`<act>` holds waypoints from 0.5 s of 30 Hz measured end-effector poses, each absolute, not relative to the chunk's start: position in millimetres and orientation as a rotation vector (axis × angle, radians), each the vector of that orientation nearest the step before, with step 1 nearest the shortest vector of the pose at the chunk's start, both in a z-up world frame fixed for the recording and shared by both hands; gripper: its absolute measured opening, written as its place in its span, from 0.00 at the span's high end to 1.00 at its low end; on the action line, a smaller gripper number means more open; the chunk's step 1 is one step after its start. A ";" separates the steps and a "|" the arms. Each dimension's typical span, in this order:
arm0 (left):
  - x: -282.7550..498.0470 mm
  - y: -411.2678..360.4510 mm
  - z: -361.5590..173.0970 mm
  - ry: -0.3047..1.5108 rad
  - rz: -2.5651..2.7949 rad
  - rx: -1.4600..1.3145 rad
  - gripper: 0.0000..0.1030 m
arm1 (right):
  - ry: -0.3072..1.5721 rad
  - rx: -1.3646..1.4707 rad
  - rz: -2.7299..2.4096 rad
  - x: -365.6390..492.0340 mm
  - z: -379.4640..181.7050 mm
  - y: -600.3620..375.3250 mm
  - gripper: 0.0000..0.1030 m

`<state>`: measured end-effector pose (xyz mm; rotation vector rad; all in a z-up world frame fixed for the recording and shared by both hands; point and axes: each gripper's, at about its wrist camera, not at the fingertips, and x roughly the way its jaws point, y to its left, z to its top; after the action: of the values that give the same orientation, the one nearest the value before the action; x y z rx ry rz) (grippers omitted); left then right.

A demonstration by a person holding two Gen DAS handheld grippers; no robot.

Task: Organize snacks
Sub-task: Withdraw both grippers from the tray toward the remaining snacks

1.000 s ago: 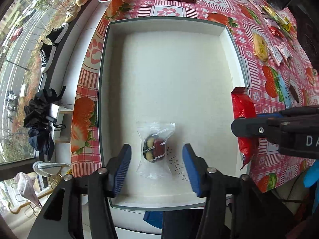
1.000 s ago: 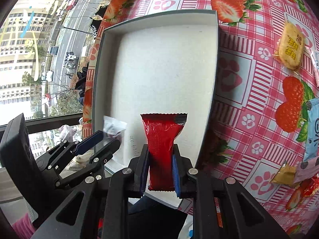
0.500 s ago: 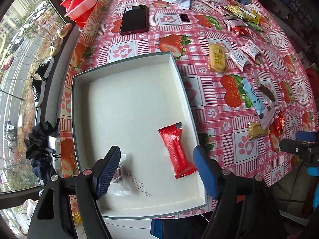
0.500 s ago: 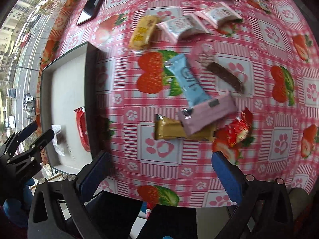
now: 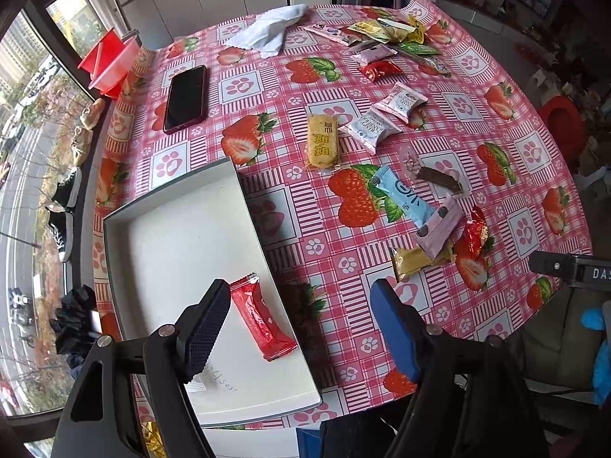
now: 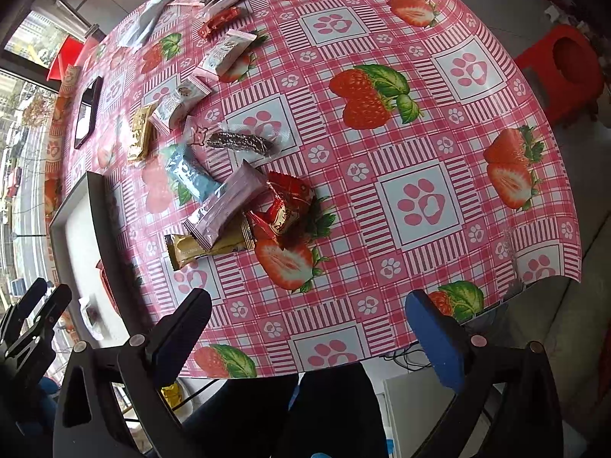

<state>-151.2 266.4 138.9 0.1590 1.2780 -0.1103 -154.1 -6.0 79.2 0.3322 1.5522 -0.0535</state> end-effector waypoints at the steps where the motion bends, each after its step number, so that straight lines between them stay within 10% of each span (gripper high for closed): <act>1: -151.3 270.4 142.1 1.265 -0.122 0.148 0.23 | 1.545 0.331 -0.048 -153.1 81.1 -2.8 0.01; 15: -145.9 307.5 148.3 1.250 -0.136 0.178 0.23 | 1.383 0.483 -0.208 -147.1 117.4 -13.9 0.01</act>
<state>-145.9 307.5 148.3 0.1779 1.2503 -0.1361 -147.1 -13.9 117.4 0.4827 1.3829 -0.2085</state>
